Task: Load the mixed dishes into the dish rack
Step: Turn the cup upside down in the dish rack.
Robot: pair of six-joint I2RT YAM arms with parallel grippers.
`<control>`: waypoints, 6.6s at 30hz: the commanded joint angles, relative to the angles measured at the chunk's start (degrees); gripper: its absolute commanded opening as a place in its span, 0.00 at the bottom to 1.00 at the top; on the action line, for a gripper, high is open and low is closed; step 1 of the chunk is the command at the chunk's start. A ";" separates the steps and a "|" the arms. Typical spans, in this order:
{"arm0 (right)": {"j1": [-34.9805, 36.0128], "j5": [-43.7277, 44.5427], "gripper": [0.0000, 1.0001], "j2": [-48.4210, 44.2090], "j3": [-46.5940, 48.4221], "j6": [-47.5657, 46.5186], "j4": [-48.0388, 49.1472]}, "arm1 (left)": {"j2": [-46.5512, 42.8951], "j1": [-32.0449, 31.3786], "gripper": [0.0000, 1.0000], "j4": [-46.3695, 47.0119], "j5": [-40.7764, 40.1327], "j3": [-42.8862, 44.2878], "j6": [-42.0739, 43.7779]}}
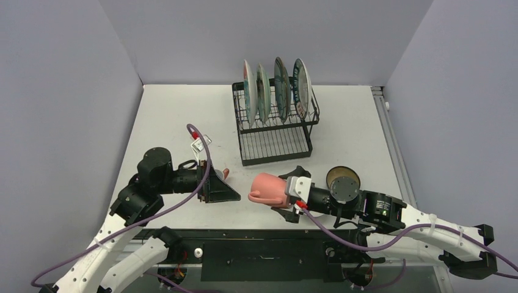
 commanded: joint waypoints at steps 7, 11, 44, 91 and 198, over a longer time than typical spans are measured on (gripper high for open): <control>-1.24 0.26 0.27 -0.10 -0.18 9.25 4.51 | 1.09 0.34 0.58 -15.02 -6.75 9.75 21.87; -1.69 -0.35 0.27 -0.07 0.33 11.85 2.87 | 2.00 0.34 0.63 -16.97 -8.99 13.25 30.24; -5.96 -14.06 0.26 7.24 5.47 25.64 4.29 | 5.65 -2.97 0.71 -9.45 10.53 14.22 58.92; -8.82 -21.49 0.29 12.91 7.52 31.39 7.87 | 10.87 -14.24 0.00 -18.67 -7.88 15.41 68.58; -2.54 -28.82 1.00 3.66 0.46 39.24 31.58 | -8.37 -10.60 0.00 41.47 1.82 -6.09 21.19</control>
